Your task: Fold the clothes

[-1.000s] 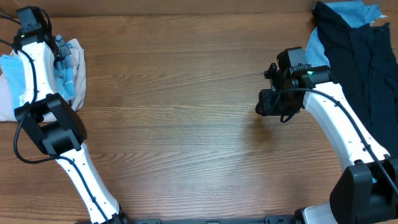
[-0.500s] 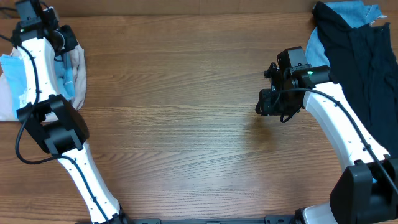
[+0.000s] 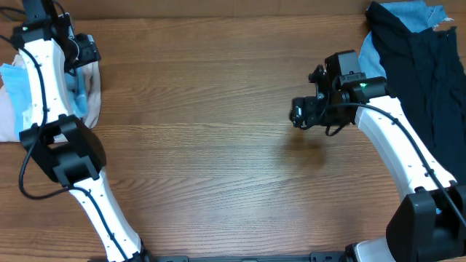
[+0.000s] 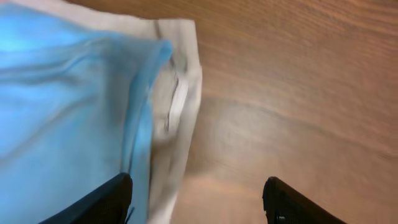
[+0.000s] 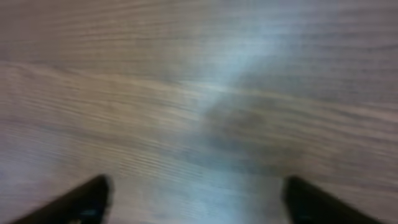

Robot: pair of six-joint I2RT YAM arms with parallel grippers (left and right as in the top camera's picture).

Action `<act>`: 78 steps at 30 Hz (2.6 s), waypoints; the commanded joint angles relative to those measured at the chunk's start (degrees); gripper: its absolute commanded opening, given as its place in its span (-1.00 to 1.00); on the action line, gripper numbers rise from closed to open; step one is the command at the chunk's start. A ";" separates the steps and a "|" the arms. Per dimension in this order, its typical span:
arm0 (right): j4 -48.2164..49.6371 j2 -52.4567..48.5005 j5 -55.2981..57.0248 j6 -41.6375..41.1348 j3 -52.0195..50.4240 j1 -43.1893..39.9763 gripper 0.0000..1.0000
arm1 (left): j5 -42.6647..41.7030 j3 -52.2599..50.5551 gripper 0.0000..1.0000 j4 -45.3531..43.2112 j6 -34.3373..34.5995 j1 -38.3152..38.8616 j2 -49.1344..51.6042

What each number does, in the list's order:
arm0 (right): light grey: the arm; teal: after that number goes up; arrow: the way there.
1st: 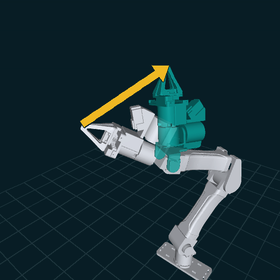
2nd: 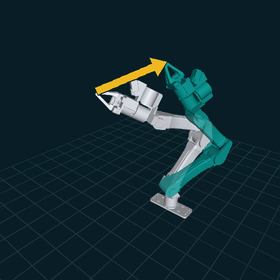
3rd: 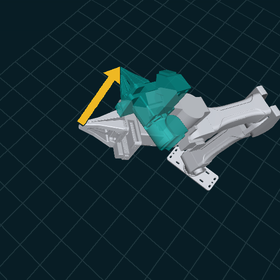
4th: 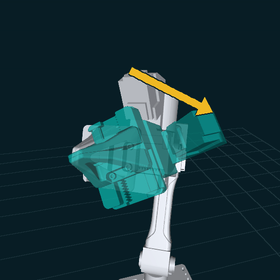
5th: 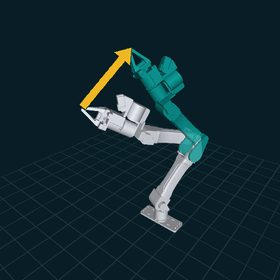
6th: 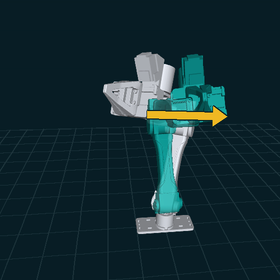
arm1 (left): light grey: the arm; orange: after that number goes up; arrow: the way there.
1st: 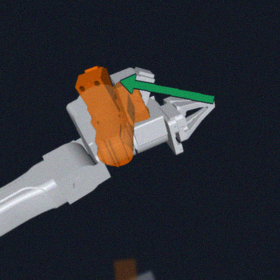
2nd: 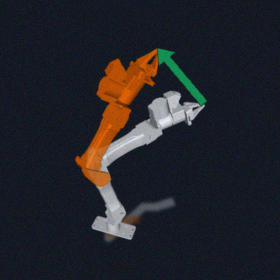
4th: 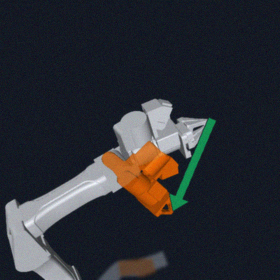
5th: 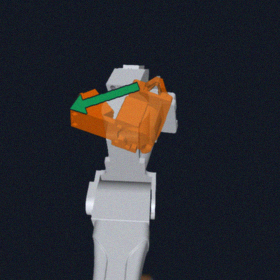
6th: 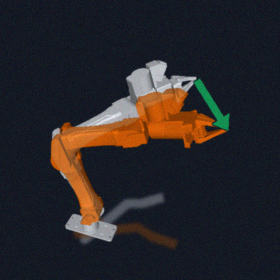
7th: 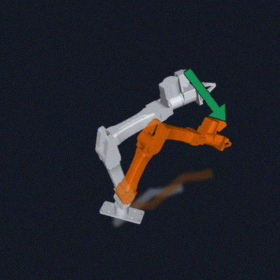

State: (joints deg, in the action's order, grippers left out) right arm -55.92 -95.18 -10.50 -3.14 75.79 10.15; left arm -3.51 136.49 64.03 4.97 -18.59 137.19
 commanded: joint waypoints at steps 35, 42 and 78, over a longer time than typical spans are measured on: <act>-1.53 21.88 4.87 -5.70 -0.96 -3.08 1.00 | 3.39 -16.90 1.00 32.59 3.02 25.77 -29.83; 8.55 40.57 4.90 -6.14 -16.09 -2.99 1.00 | 5.40 -42.03 1.00 14.99 2.40 25.79 -55.12; 12.66 38.12 7.89 -7.19 -33.09 -2.99 1.00 | 15.28 -84.65 1.00 -10.38 -0.24 25.75 -96.41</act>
State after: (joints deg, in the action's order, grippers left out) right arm -43.33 -56.66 -3.27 -10.09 42.94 7.16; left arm 11.00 52.21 53.41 5.61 7.38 40.64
